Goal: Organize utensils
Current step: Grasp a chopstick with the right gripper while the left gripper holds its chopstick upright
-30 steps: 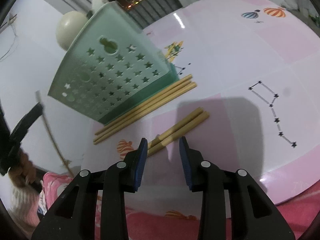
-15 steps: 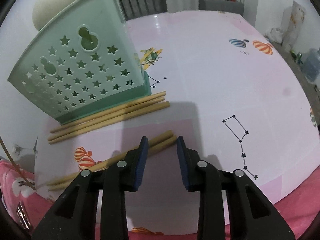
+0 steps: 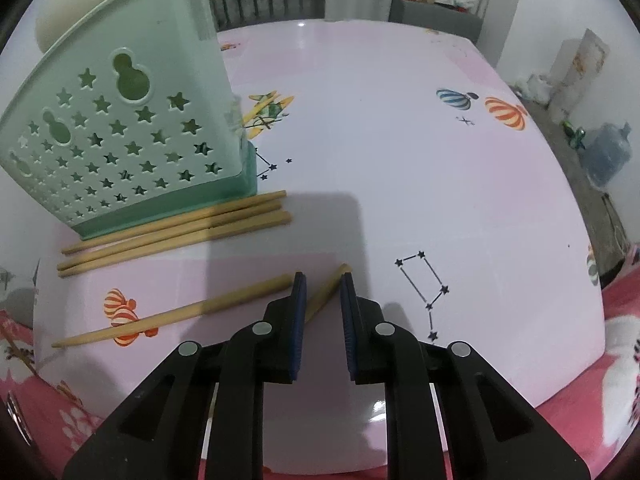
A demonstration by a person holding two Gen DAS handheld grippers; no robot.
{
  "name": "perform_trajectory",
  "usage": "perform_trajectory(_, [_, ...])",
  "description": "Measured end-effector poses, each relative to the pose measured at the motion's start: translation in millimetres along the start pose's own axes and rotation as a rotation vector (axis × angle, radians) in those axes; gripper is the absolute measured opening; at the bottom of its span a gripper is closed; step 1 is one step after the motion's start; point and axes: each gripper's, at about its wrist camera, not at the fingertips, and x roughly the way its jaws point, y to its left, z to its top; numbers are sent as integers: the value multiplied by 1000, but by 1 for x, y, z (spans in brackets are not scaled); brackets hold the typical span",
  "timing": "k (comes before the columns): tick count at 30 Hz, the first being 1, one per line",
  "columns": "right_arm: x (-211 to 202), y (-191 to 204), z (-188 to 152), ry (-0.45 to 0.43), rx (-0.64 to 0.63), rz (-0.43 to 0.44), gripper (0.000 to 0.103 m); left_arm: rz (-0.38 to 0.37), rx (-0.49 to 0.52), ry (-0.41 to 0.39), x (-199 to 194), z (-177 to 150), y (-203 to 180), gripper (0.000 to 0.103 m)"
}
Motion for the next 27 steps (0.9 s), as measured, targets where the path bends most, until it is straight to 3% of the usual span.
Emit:
perform_trajectory(7, [2, 9, 0, 62, -12, -31, 22, -5, -2, -7, -2, 3, 1, 6])
perform_trajectory(11, [3, 7, -1, 63, 16, -32, 17, -13, -8, -19, -1, 4, -2, 6])
perform_trajectory(16, [-1, -12, -4, 52, 137, 50, 4, -16, -12, -45, -5, 8, -3, 6])
perform_trajectory(20, [-12, -24, -11, 40, 209, 168, 3, -34, -56, -75, -10, 13, 1, 6])
perform_trajectory(27, [-59, -29, -3, -107, 223, 226, 3, -65, -130, -105, -11, 22, 6, 6])
